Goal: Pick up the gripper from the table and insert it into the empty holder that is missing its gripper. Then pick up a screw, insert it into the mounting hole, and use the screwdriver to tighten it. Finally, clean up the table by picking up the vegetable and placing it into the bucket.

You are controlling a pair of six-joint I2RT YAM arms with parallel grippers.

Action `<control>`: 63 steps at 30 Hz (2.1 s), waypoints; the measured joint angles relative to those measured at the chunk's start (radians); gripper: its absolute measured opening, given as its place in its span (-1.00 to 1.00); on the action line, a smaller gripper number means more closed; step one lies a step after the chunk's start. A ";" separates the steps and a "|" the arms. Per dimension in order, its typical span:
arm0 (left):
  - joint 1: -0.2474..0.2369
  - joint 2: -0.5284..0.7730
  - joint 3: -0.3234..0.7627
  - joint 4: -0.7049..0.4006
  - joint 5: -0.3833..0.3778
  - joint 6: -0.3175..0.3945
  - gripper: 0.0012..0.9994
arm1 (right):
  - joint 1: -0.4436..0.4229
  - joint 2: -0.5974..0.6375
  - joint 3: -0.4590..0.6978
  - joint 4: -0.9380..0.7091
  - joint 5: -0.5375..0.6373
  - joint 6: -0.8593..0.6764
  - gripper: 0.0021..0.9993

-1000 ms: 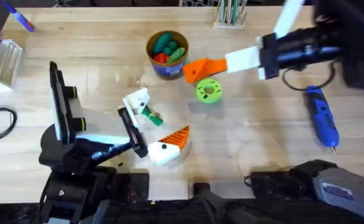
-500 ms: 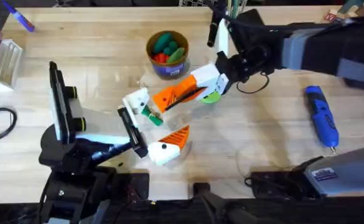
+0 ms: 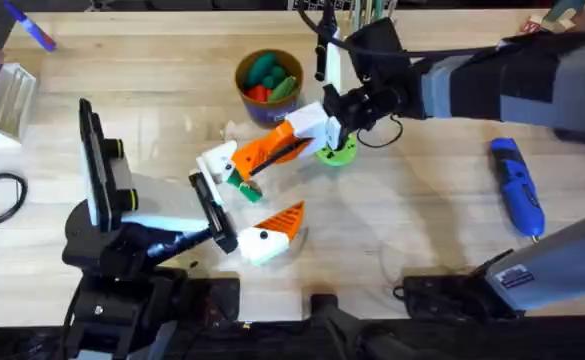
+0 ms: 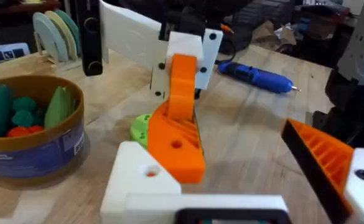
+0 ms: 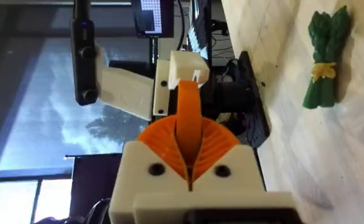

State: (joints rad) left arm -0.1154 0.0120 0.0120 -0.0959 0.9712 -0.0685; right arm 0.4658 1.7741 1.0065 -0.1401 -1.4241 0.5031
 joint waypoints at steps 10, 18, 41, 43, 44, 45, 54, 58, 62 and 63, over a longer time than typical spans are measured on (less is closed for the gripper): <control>0.006 0.000 0.000 0.003 -0.052 -0.016 0.97 | 0.039 0.000 0.000 0.150 0.083 0.246 -0.99; 0.018 0.003 0.000 0.006 -0.095 -0.039 0.97 | 0.073 -0.010 0.000 0.232 0.173 0.399 -0.99; 0.045 0.028 0.003 0.008 -0.264 -0.065 0.97 | 0.163 0.004 0.010 0.356 0.359 0.451 -0.99; 0.047 0.028 0.003 0.008 -0.255 -0.047 0.97 | 0.157 0.013 0.011 0.369 0.332 0.431 -0.99; 0.047 0.028 0.003 0.008 -0.252 -0.035 0.97 | 0.154 0.016 0.011 0.378 0.321 0.424 -0.99; 0.047 0.028 0.003 0.008 -0.248 -0.017 0.97 | 0.151 0.020 0.011 0.397 0.305 0.416 -0.99; 0.047 0.025 0.004 0.006 -0.199 0.069 0.97 | 0.125 0.045 0.011 0.452 0.203 0.352 -0.99; 0.047 0.018 0.004 0.009 -0.155 0.084 0.97 | 0.106 0.052 0.010 0.451 0.156 0.309 -0.99; 0.047 0.018 0.002 0.013 -0.099 0.095 0.97 | 0.085 0.058 0.008 0.436 0.117 0.290 -0.99; 0.047 0.018 0.001 0.013 -0.084 0.095 0.97 | 0.080 0.059 0.007 0.428 0.109 0.288 -0.99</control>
State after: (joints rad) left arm -0.0681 0.0296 0.0132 -0.0826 0.8870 0.0261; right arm 0.5460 1.8332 1.0137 0.2880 -1.3153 0.7910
